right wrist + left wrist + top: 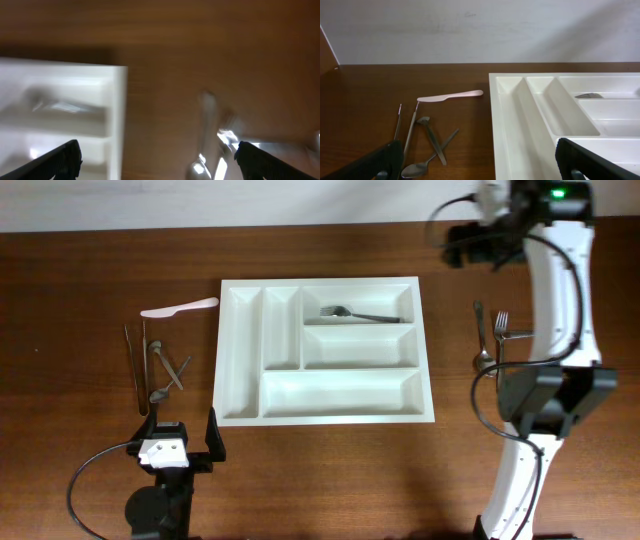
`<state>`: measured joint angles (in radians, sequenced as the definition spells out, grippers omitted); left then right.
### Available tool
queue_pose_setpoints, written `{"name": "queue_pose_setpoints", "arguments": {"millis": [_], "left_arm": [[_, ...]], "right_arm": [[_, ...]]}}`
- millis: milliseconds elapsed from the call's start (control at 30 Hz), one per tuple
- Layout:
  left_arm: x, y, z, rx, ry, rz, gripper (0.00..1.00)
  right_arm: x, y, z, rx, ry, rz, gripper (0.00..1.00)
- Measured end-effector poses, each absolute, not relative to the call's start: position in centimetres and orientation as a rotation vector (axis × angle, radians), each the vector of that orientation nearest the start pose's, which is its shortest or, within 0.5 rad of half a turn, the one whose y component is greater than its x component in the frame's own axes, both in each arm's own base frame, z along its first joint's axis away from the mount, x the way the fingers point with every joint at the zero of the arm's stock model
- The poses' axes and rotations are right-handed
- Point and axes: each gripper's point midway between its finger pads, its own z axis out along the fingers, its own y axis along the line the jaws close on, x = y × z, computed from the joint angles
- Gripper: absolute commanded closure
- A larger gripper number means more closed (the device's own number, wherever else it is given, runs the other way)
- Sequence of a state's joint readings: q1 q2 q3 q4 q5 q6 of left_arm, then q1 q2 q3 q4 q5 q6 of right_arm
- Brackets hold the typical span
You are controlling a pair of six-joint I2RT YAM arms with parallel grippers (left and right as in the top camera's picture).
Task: Pack container
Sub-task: 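Move the right gripper back over the silver spoon on the right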
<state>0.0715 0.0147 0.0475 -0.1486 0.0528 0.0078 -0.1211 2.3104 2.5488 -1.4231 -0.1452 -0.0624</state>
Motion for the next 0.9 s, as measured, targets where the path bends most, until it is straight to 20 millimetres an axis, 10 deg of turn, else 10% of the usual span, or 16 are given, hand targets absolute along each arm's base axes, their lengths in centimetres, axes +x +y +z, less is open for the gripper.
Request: {"name": "queue_pose_setpoints", "arguments": {"millis": [300, 900], "left_arm": [[24.3, 0.8, 15.7, -0.013, 1.686, 0.015, 0.01], [24.3, 0.8, 15.7, -0.013, 1.687, 0.015, 0.01]], "right_arm": [[48.3, -16.8, 16.4, 0.999, 2.638, 0.119, 0.05], [44.5, -19.0, 5.8, 1.784, 2.413, -0.018, 0.19]]}}
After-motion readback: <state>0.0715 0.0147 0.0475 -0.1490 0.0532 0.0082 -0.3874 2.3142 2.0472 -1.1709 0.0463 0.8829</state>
